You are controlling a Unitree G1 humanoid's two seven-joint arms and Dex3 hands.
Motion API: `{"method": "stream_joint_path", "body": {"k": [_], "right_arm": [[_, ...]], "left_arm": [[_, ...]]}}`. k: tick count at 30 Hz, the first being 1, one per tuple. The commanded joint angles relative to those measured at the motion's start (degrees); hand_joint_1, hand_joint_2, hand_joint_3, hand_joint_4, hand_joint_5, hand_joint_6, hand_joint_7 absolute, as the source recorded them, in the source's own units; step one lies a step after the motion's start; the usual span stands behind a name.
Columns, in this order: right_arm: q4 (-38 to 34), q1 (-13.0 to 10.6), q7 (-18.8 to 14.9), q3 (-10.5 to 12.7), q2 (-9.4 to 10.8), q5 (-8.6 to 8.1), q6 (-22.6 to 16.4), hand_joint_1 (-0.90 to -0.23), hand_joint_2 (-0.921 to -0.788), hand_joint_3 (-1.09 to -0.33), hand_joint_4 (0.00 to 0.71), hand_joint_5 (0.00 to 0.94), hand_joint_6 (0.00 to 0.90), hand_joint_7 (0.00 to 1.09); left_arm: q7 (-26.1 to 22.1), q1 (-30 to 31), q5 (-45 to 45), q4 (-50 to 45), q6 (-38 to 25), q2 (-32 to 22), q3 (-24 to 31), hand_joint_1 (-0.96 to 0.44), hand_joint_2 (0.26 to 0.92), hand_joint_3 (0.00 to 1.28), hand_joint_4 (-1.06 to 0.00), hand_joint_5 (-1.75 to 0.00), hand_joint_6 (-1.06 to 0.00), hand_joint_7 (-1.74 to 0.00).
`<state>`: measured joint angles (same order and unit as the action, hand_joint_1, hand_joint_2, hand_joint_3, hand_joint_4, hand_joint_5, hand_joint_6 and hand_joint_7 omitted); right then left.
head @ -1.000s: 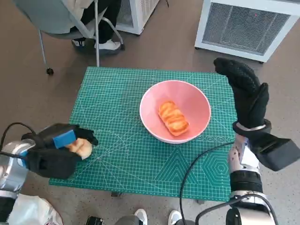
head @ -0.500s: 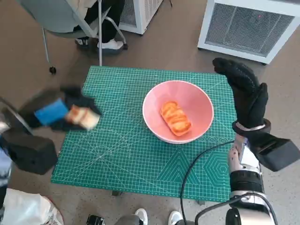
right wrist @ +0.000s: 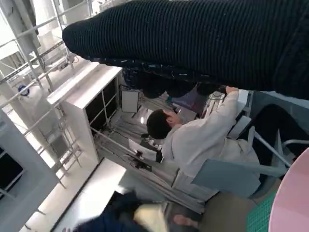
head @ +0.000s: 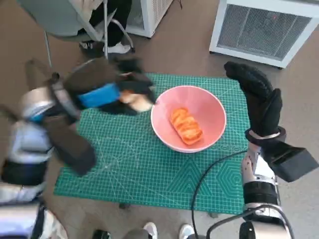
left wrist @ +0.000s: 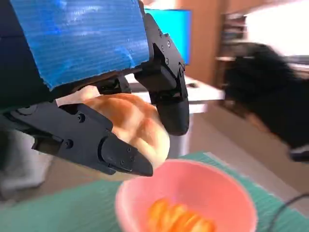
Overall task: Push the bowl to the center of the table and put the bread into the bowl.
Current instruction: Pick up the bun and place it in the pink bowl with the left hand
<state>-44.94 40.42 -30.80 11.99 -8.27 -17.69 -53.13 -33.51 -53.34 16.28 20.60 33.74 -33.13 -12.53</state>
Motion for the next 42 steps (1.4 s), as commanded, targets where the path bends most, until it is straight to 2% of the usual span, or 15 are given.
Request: {"method": "stream_joint_path", "body": {"k": [1, 10, 12, 13, 14, 15, 16, 17, 18, 20, 24, 29, 38, 42], "right_arm": [[-0.58, -0.70, 0.46, -0.03, 0.04, 0.41, 0.09, -0.599, -0.921, -0.784, 0.349, 0.000, 0.235, 0.27], [0.23, -1.17, 0.63, 0.45, -0.48, 0.02, 0.09, -0.600, -0.921, -0.782, 0.349, 0.000, 0.239, 0.27], [0.32, -1.35, 0.63, 0.62, -0.70, -0.06, -0.14, -0.600, -0.921, -0.782, 0.349, 0.000, 0.240, 0.27], [0.43, -1.44, 0.70, 0.69, -0.81, -0.03, -0.23, -0.600, -0.921, -0.782, 0.349, 0.000, 0.239, 0.27], [0.50, -1.50, 0.75, 0.73, -0.88, 0.01, -0.27, -0.600, -0.921, -0.782, 0.349, 0.000, 0.239, 0.27], [0.62, -1.57, 0.91, 0.76, -0.94, 0.14, -0.38, -0.600, -0.921, -0.782, 0.349, 0.000, 0.238, 0.27], [0.70, -1.61, 1.02, 0.79, -0.98, 0.24, -0.46, -0.600, -0.921, -0.782, 0.349, 0.000, 0.237, 0.27], [0.75, -1.64, 1.08, 0.80, -0.99, 0.31, -0.50, -0.600, -0.921, -0.782, 0.349, 0.000, 0.236, 0.27], [0.87, -1.69, 1.26, 0.83, -1.07, 0.45, -0.57, -0.600, -0.921, -0.783, 0.349, 0.000, 0.235, 0.27], [1.10, -1.81, 1.63, 0.88, -1.22, 0.70, -0.69, -0.600, -0.921, -0.783, 0.349, 0.000, 0.233, 0.26], [1.20, -1.96, 2.17, 0.91, -1.57, 1.12, -0.99, -0.601, -0.921, -0.783, 0.349, 0.000, 0.228, 0.26], [1.30, -2.00, 2.71, 0.78, -1.90, 1.44, -1.11, -0.601, -0.921, -0.785, 0.349, 0.000, 0.226, 0.26], [1.32, -1.27, 3.45, 0.73, -2.48, 1.96, -0.99, -0.597, -0.921, -0.788, 0.348, 0.000, 0.224, 0.27], [1.82, -0.99, 3.89, 0.61, -2.66, 2.23, -0.88, -0.597, -0.921, -0.788, 0.349, 0.000, 0.224, 0.27]], "left_arm": [[1.94, -5.32, 2.85, 11.78, 3.88, 4.09, -3.11, 0.00, 0.915, 0.05, -0.68, -1.07, -0.71, -1.18], [5.83, -10.43, 6.30, 28.46, 7.05, 10.80, -6.64, 0.00, 0.920, 0.10, -0.59, -1.14, -0.65, -1.26], [3.97, -10.66, 6.73, 30.43, 4.28, 12.04, -7.59, 0.00, 0.921, 0.16, -0.54, -1.21, -0.56, -1.33], [2.57, -10.65, 7.11, 30.72, 1.99, 12.45, -8.18, 0.00, 0.921, 0.23, -0.49, -1.28, -0.46, -1.41], [1.72, -10.69, 7.38, 30.89, 0.57, 12.65, -8.57, -0.04, 0.888, 0.21, -0.40, -0.98, -0.34, -1.13], [0.07, -10.71, 7.41, 30.57, -1.67, 12.89, -8.95, -0.05, 0.884, 0.19, -0.40, -0.82, -0.33, -0.99], [-1.11, -10.72, 7.38, 30.29, -3.26, 13.05, -9.19, -0.08, 0.881, 0.15, -0.38, -0.55, -0.30, -0.75], [-1.85, -10.71, 7.30, 29.99, -4.24, 13.13, -9.28, -0.10, 0.878, 0.12, -0.35, -0.36, -0.27, -0.58], [-3.55, -10.68, 6.99, 29.25, -6.16, 13.31, -9.41, -0.11, 0.882, 0.08, -0.33, -0.23, -0.26, -0.46], [-6.56, -10.51, 5.96, 27.95, -8.80, 13.65, -9.42, -0.14, 0.877, 0.05, -0.24, -0.12, -0.23, -0.33], [-7.25, -9.63, 5.60, 26.76, -9.78, 14.03, -9.11, -0.23, 0.875, 0.02, -0.11, -0.03, -0.18, -0.22], [-4.34, -7.99, 5.85, 25.82, -8.67, 14.22, -8.62, -0.33, 0.883, 0.01, -0.05, 0.00, -0.15, -0.18], [-2.34, -6.79, 3.38, 25.17, -6.26, 13.99, -6.81, -0.44, 0.913, 0.02, -0.03, 0.00, -0.13, -0.18], [-0.21, -5.43, -0.20, 24.74, -3.09, 14.25, -3.58, -0.44, 0.919, 0.04, -0.06, -0.01, -0.14, -0.18]]}}
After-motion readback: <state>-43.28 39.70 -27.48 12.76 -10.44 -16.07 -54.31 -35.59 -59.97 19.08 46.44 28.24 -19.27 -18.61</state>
